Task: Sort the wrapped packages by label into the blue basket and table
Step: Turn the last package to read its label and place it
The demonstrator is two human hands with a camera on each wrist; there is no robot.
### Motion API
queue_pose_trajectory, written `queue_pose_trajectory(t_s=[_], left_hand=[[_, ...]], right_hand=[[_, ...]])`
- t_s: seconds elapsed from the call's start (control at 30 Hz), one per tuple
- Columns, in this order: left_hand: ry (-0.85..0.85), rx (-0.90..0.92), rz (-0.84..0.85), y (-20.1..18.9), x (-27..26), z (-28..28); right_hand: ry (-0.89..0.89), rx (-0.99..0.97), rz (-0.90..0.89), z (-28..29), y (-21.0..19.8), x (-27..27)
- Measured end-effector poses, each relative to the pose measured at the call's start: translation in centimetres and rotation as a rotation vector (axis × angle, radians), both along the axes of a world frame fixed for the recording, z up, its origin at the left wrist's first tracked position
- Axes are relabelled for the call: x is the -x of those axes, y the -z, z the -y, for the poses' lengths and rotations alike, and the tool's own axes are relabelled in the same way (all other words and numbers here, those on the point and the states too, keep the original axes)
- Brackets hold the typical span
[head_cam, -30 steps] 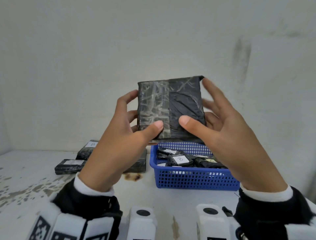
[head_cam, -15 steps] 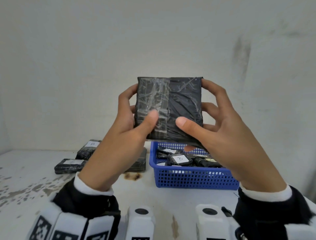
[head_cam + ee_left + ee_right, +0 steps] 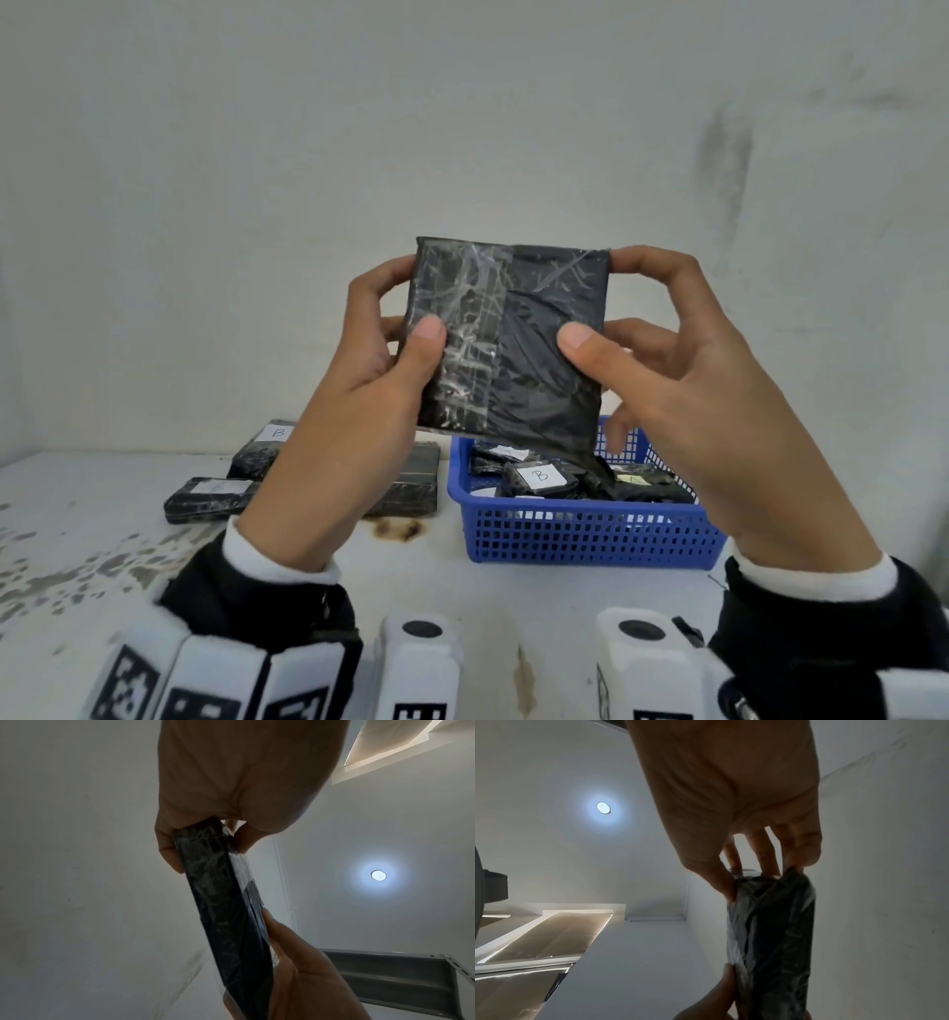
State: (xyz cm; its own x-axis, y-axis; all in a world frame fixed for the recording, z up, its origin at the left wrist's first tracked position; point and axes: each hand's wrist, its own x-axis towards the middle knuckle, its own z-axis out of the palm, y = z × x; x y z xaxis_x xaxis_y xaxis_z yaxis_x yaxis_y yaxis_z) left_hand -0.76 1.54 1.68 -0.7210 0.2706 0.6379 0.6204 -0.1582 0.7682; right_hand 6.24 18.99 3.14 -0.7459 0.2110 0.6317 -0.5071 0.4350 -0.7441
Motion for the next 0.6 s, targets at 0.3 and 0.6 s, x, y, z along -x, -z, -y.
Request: queue_pose_trajectory(t_s=[0.3, 0.6], left_hand=[[-0.008, 0.027, 0.012, 0.0, -0.6, -0.3], [-0.094, 0.068, -0.038, 0.1, -0.5, -0.4]], right_hand=[[0.089, -0.065, 0.022, 0.7, 0.3, 0.3], [0.101, -0.005, 0.002, 1.4, 0.4, 0.3]])
